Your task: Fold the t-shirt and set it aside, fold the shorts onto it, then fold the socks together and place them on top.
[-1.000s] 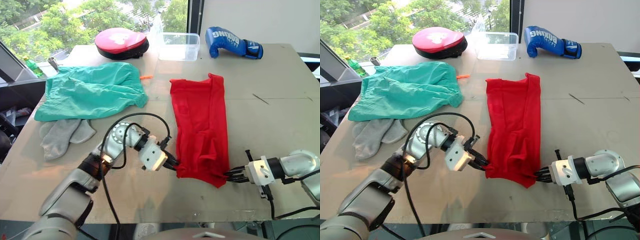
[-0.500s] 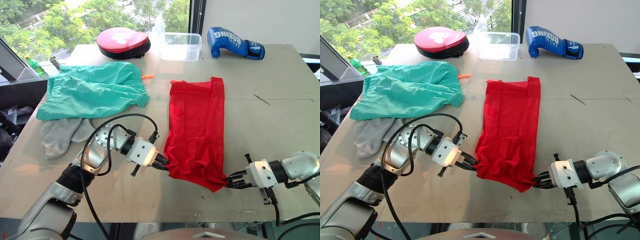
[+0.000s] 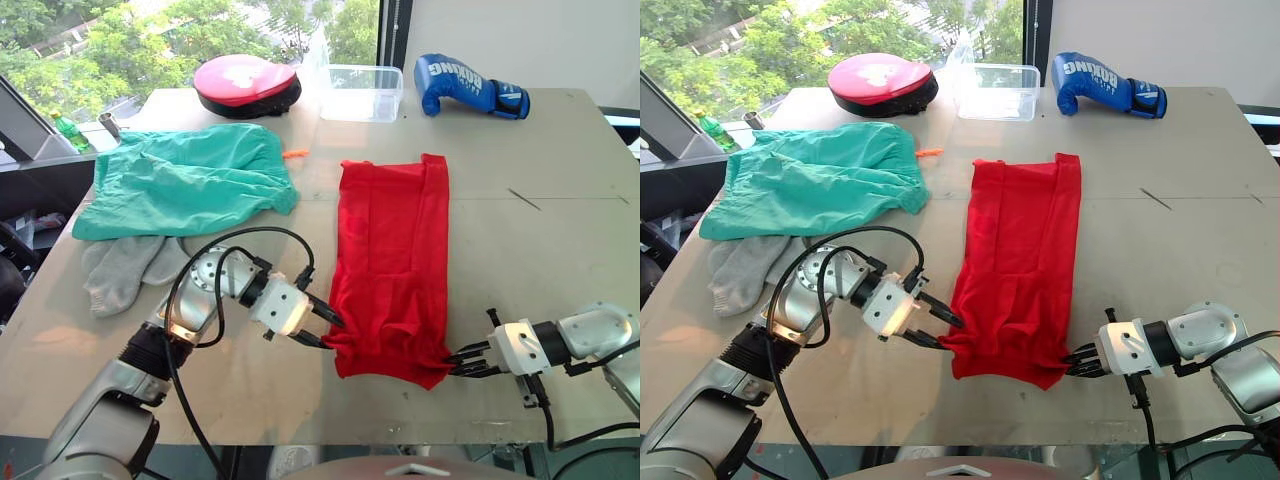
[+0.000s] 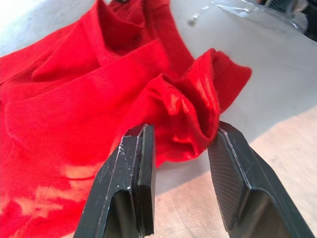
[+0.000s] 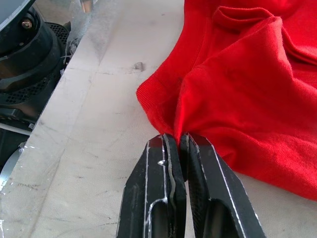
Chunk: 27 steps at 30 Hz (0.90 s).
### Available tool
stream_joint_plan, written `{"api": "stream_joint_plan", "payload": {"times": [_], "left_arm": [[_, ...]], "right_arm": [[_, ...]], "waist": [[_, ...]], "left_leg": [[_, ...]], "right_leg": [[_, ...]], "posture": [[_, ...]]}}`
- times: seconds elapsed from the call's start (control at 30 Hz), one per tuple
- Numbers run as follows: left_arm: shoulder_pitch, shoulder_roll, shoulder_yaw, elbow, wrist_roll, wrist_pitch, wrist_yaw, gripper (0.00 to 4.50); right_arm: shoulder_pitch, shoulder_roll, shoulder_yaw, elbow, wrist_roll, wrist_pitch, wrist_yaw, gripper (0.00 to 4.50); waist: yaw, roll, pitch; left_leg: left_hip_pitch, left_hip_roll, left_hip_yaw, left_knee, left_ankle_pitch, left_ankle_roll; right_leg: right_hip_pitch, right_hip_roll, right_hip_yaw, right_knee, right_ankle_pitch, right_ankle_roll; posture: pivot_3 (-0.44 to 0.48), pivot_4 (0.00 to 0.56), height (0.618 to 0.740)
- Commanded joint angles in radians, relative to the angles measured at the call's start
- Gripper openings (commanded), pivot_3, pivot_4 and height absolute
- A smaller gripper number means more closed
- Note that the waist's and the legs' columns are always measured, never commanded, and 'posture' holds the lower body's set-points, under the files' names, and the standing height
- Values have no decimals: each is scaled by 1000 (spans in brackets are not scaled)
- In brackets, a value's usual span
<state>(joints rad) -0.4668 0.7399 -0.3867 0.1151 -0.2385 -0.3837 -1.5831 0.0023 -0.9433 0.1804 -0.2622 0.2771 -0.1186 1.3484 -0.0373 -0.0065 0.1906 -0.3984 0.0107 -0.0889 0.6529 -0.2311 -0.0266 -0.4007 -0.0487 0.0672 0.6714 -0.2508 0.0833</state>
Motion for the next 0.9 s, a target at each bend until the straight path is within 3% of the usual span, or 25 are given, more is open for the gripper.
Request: {"api": "stream_joint_plan", "payload": {"times": [0.03,0.1,0.37,0.6,0.8,0.9], "left_arm": [[-10,0,28,6,-10,-29,-14,956],[-8,-6,29,6,-17,-27,-16,108],[25,1,27,-32,-48,-2,-29,47],[147,215,-26,-142,-148,-39,-31,47],[234,387,-65,-188,-136,-75,-31,47],[243,437,-79,-215,-164,-51,-31,47]], "right_arm": [[-13,-7,-16,-31,7,1,6,0],[-18,-6,-15,-32,6,5,4,0],[-15,-9,-18,-39,11,14,3,0],[74,-48,-35,-138,54,71,4,0],[188,-93,-45,-225,75,117,-3,0],[219,-118,-79,-301,186,241,-12,0]], "waist": [[0,0,0],[0,0,0],[0,0,0],[-4,0,0],[3,0,0],[3,0,0]], "left_leg": [[0,0,0,0,0,0],[0,0,0,0,0,0],[0,0,0,0,0,0],[0,1,0,-1,0,0],[0,1,1,-1,0,0],[0,1,1,-1,0,0]], "right_leg": [[0,0,0,0,0,0],[0,0,0,0,0,0],[0,0,0,0,0,0],[0,0,0,0,0,0],[0,0,0,-1,-2,3],[0,0,0,-2,-5,0]], "posture": [[0,150,731],[0,150,731],[0,150,731],[0,150,731],[0,150,731],[0,150,731]]}}
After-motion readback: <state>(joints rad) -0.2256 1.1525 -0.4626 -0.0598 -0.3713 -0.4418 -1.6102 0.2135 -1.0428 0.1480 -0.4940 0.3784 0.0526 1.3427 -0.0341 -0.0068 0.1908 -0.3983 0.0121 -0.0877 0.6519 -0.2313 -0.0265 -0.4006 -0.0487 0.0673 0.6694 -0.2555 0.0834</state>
